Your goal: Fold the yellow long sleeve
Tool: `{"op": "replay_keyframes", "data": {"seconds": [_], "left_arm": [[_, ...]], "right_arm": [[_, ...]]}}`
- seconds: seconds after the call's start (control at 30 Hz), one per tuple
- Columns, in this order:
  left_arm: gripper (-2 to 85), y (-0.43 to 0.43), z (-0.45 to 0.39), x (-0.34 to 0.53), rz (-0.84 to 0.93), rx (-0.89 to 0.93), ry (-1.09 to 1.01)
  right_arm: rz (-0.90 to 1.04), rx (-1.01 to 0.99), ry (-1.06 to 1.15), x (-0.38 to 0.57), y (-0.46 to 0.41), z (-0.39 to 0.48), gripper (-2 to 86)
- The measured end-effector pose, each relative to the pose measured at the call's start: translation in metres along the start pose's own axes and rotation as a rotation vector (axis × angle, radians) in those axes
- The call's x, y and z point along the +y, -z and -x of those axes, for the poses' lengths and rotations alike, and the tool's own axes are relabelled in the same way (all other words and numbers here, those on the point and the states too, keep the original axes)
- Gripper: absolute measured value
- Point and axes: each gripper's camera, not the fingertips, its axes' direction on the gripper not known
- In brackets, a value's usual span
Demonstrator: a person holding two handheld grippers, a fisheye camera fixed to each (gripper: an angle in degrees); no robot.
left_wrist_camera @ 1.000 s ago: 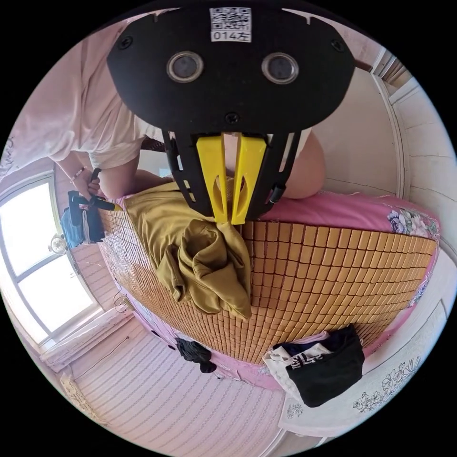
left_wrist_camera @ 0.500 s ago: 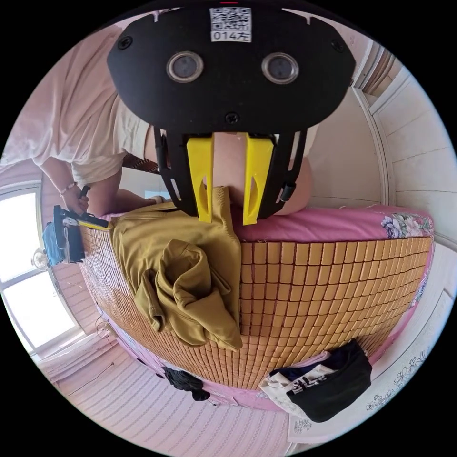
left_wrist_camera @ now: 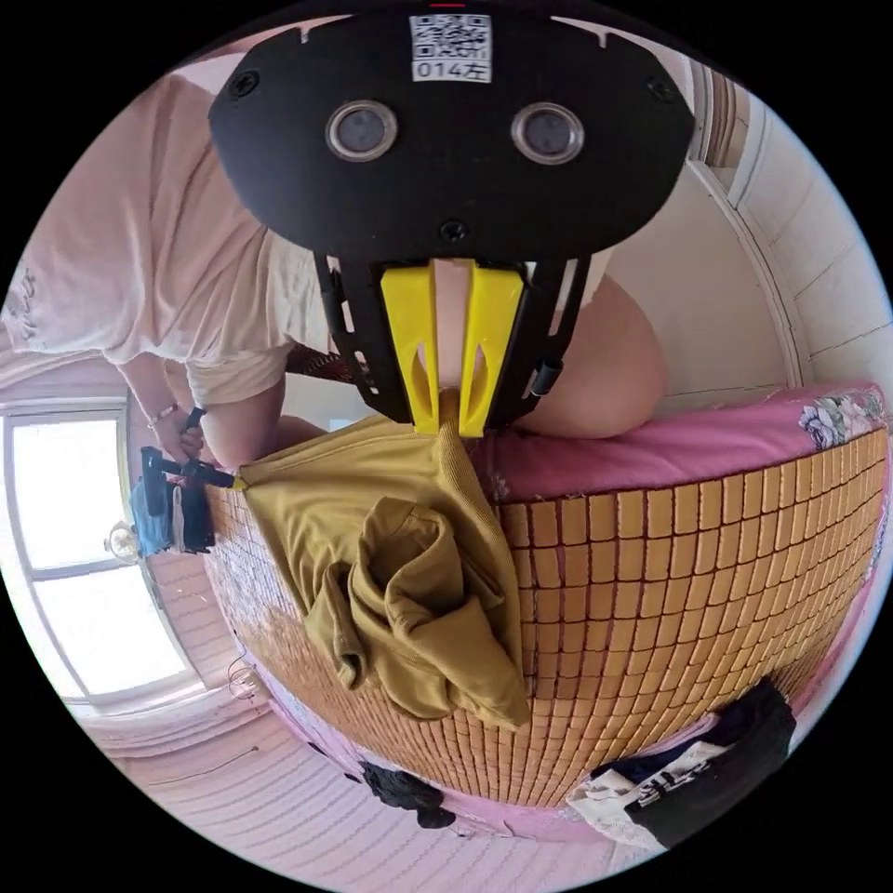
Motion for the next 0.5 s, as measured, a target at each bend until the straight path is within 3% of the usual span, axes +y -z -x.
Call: {"op": "replay_keyframes", "data": {"seconds": [0.07, 0.2, 0.5], "left_arm": [[3.5, 0.046, -0.018, 0.02, -0.185, 0.068, -0.02], [2.9, 0.123, -0.055, 0.025, -0.377, 0.069, -0.081], [1.9, 0.349, -0.214, 0.058, -1.002, 0.074, -0.408]], "right_arm": [[-0.078, -0.14, 0.016, 0.014, 0.026, 0.004, 0.8], [-0.42, -0.425, 0.116, 0.036, 0.129, 0.023, 0.7], [-0.967, -0.525, 0.589, 0.111, 0.389, 0.165, 0.5]]}}
